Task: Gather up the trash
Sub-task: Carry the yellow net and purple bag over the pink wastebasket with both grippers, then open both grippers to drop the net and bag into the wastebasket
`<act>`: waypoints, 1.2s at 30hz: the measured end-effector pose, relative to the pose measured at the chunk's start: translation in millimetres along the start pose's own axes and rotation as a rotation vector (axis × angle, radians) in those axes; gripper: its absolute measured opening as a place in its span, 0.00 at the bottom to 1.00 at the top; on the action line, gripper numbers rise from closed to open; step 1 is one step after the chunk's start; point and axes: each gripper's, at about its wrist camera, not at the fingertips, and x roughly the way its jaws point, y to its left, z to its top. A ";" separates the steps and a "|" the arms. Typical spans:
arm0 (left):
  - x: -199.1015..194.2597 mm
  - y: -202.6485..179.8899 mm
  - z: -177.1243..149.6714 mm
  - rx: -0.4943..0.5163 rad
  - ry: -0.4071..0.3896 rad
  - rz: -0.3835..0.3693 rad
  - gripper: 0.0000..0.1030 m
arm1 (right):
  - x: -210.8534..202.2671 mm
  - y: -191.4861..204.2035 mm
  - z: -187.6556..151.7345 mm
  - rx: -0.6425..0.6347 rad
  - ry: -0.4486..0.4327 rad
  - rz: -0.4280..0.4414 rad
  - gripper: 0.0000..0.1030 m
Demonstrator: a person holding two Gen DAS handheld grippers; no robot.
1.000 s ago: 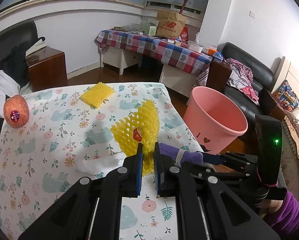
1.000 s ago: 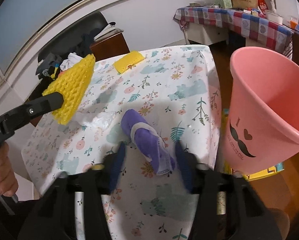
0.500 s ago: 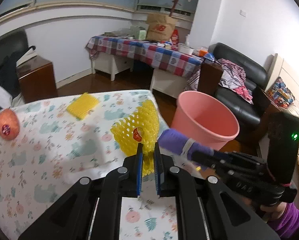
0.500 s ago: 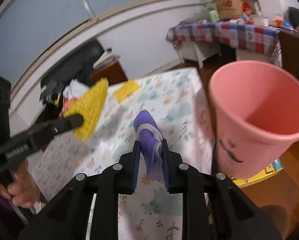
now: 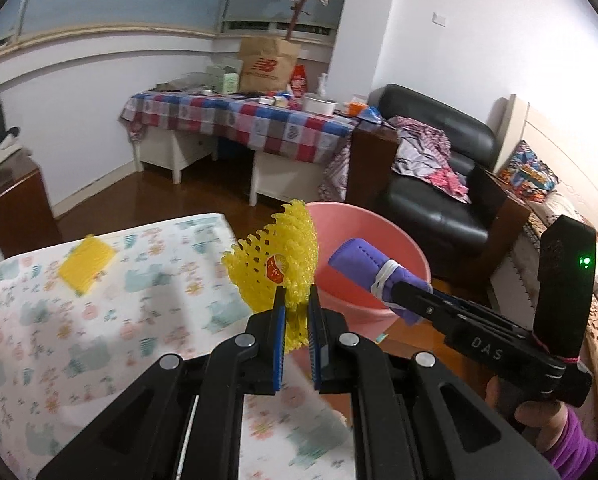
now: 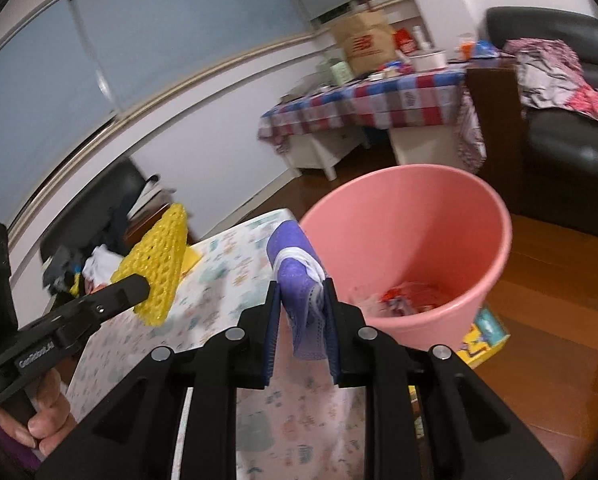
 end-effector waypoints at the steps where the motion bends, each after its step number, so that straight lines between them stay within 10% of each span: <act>1: 5.5 -5.1 2.8 0.005 0.004 -0.011 0.09 | 0.4 -5.1 1.0 0.014 -0.003 -0.009 0.20; 23: 101.9 -51.0 15.0 -0.014 0.151 -0.093 0.10 | 17.7 -63.6 10.6 0.144 -0.004 -0.102 0.21; 29: 104.0 -54.2 13.7 -0.013 0.147 -0.086 0.44 | 20.7 -67.5 11.2 0.156 -0.005 -0.103 0.21; 36: 98.9 -55.5 12.4 0.002 0.137 -0.080 0.44 | 21.9 -68.8 11.7 0.156 -0.004 -0.107 0.21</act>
